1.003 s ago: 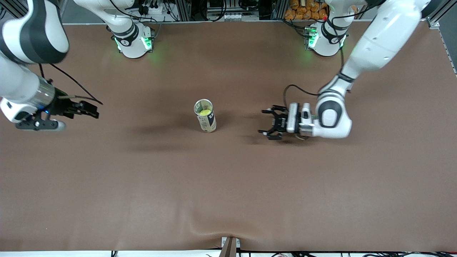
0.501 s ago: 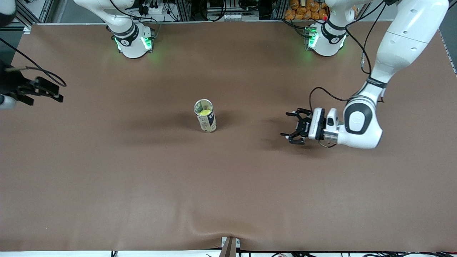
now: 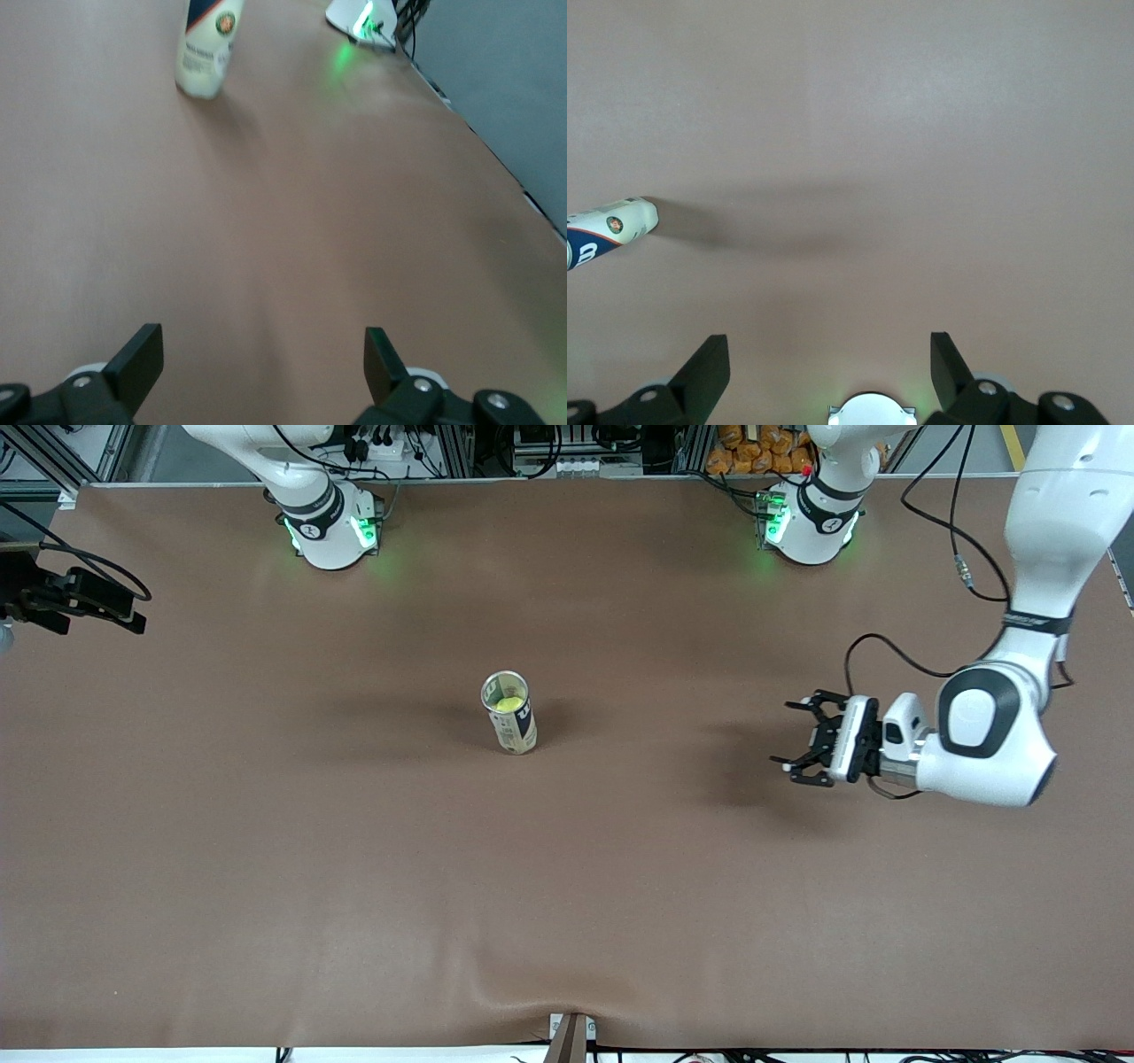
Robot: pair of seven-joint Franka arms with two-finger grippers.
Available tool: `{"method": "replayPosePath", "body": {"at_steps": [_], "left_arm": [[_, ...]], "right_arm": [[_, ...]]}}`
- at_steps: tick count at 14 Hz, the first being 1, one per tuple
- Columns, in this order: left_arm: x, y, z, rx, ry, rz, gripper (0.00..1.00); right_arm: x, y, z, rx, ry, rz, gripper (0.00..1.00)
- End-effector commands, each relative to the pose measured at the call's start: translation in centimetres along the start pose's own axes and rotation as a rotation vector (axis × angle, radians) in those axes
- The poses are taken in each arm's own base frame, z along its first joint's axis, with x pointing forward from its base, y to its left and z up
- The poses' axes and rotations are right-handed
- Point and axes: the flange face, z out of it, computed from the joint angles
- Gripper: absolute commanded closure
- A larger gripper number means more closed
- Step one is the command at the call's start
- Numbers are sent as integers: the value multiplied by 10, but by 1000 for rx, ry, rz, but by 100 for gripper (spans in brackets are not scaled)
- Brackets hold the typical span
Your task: Insert tennis ball vertically with right arm
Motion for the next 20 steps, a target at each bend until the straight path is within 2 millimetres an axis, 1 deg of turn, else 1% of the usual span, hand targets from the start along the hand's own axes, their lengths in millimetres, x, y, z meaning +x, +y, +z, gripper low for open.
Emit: {"method": "replayPosePath", "body": {"at_steps": [1,3,4,5,6,7,10,11,14,16,18,19,20], "left_arm": [[10,8,-37,-37,-106,-77,0],[18,12,-56,-50,-154,-128,0],[23,15,-68,-56,-184,-165,0],[30,19,-80,-60,-215,-206,0],[43,21,-92,-63,-250,-239,0],[47,25,-98,-73,-283,-275,0],[56,30,-111,-70,-321,-319,0],[64,34,-117,-59,-351,-349,0],[79,33,-108,-64,-384,-375,0],[91,36,-108,-43,-413,-420,0],[98,35,-103,-39,-426,-434,0],[98,32,-101,-40,-423,-448,0],[97,33,-105,-27,-423,-476,0]], "right_arm": [[0,-9,-8,-42,-3,0,0],[3,-11,-4,-53,-3,-8,0],[9,-9,1,-46,12,-4,0],[16,-8,11,-40,30,-5,0],[20,-3,20,-37,32,1,0],[21,-1,23,-37,28,4,0],[21,3,20,-35,37,-1,0],[21,4,17,-37,44,-25,0],[22,8,17,-35,44,-24,0],[22,9,17,-35,41,-22,0],[23,10,19,-34,35,-10,0],[23,11,18,-36,40,-7,0],[24,11,18,-36,45,4,0]]}}
